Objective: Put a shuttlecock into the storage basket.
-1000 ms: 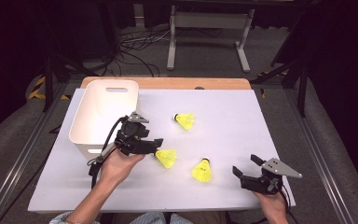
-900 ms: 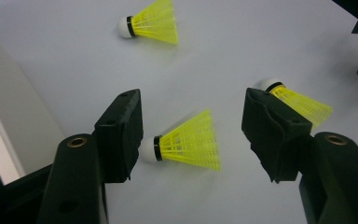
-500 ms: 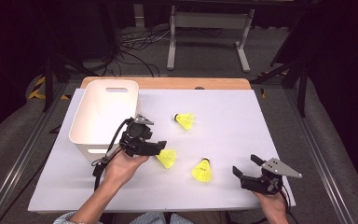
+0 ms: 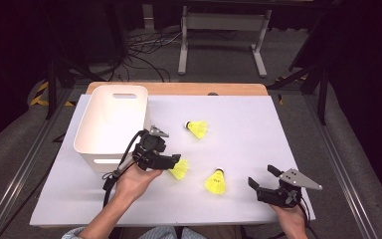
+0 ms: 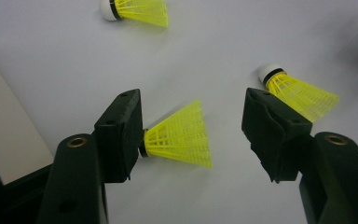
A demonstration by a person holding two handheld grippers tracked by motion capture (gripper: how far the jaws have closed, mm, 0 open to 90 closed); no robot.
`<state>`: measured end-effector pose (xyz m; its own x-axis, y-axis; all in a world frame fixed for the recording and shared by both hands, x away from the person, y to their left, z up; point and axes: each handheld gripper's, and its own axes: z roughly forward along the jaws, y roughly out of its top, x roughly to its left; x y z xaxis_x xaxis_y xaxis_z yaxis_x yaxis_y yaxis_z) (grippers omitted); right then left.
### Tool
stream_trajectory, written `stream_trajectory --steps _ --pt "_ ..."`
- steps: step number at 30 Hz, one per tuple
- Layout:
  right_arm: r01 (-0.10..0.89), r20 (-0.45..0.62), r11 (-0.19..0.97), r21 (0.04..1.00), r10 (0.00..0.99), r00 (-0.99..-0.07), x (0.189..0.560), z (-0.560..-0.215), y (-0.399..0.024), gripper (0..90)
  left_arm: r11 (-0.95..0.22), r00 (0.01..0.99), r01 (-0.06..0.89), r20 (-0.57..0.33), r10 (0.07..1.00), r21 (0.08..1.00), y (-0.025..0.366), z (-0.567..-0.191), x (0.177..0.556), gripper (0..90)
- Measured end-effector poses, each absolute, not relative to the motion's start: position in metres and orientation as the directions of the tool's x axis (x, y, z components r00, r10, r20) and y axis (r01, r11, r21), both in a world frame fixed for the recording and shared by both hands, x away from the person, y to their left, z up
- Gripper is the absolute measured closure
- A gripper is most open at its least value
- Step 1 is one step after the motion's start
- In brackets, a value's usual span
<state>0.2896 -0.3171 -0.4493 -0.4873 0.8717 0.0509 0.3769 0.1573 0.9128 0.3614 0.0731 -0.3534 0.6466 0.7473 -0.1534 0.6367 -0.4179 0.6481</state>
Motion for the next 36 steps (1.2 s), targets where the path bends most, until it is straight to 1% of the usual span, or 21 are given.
stream_trajectory --steps 8,36 --pt "0.376 0.049 0.159 0.913 0.871 -0.488 0.29 -0.449 -0.317 12.6 -0.429 0.647 0.65 -0.161 0.745 0.628 0.069 -0.36 0.362 42.1" --pt "0.374 0.048 0.164 0.913 0.867 -0.496 0.29 -0.449 -0.316 12.7 -0.477 0.64 0.689 -0.149 0.754 0.547 0.055 -0.385 0.367 41.3"
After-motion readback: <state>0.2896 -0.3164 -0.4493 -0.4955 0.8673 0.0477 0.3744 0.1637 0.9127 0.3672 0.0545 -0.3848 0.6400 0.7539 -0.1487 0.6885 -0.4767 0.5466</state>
